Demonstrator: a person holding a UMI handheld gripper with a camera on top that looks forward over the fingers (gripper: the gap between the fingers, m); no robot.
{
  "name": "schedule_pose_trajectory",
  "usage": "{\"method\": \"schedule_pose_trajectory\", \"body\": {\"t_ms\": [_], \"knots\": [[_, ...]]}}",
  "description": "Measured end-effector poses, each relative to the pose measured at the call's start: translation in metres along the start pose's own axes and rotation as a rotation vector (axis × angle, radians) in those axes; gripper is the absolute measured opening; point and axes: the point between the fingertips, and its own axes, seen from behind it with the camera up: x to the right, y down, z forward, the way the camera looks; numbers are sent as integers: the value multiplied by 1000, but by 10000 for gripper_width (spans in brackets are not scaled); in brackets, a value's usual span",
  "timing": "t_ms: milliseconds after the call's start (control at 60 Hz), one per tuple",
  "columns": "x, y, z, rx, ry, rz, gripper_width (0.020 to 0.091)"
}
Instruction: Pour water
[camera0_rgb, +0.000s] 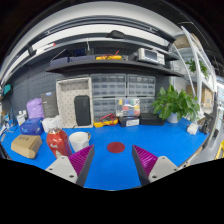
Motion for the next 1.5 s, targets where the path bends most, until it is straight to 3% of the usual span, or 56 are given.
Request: {"method": "schedule_pose_trajectory", "body": {"t_ms": [317, 633, 800, 867, 1000, 1050, 1217, 1317, 1500], "knots": [[-107, 58, -39, -46, -201, -37, 781], [-170, 46, 24, -11, -275, -72, 772], [-181, 45, 55, 13, -264, -85, 617], [-174, 42, 63, 39, -229, -81, 443], [-174, 41, 65, 85, -225, -51, 365], [-175, 42, 65, 88, -212, -79, 305], [-172, 42, 64, 92, -193, -51, 298], [-176, 40, 64, 45, -192, -21, 297], [-228, 28, 78, -28, -298, 263, 298]]}}
